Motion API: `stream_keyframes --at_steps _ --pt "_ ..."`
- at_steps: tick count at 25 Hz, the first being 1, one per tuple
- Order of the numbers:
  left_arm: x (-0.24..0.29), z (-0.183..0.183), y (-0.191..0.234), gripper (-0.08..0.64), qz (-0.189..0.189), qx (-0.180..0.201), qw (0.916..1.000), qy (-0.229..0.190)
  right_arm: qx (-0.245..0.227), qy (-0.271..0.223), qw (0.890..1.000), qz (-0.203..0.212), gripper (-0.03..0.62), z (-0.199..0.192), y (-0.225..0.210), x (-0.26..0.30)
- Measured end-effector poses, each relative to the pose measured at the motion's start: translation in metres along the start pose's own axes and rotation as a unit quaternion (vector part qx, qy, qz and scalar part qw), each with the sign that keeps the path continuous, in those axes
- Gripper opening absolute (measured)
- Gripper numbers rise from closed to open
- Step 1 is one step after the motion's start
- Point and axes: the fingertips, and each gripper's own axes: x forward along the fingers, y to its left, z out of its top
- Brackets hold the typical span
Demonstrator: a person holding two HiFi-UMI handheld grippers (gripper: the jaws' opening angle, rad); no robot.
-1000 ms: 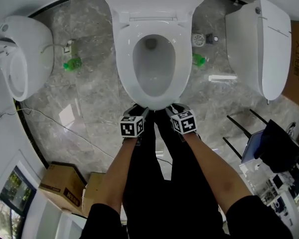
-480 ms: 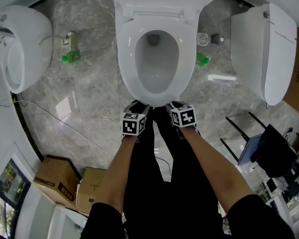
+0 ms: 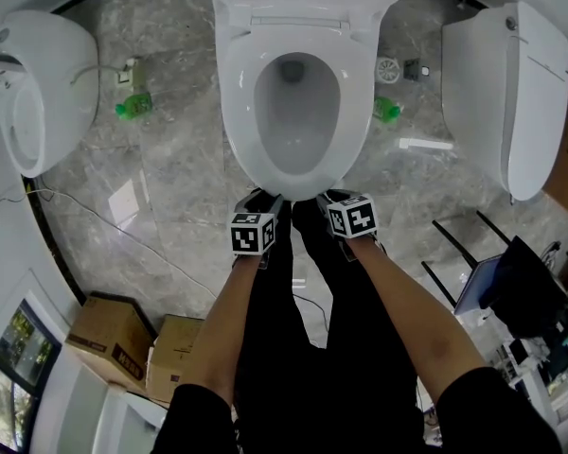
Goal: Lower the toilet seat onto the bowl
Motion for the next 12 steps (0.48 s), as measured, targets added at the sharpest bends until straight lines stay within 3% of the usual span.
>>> stream_keyframes --at_steps 2,5,7,10,12 --pt "0.000 0.000 0.000 0.183 -0.003 -0.012 0.9999 0.003 -0.010 0.003 1.000 0.002 0.117 -0.003 -0.001 0.002" --pt "-0.002 0.002 0.002 0.183 -0.013 -0.071 0.9974 -0.007 -0.036 0.013 0.999 0.005 0.108 -0.003 -0.001 0.000" --pt "-0.002 0.003 0.001 0.182 -0.018 -0.063 0.9978 -0.008 -0.056 0.019 0.998 0.008 0.097 -0.001 -0.001 0.000" --pt "-0.008 -0.002 -0.009 0.179 -0.039 -0.021 0.9990 0.003 -0.066 0.021 0.998 0.008 0.098 0.003 0.000 -0.006" --pt "-0.019 0.001 -0.022 0.179 -0.052 -0.028 0.9982 -0.005 -0.062 0.013 0.998 0.011 0.098 0.007 0.000 -0.017"
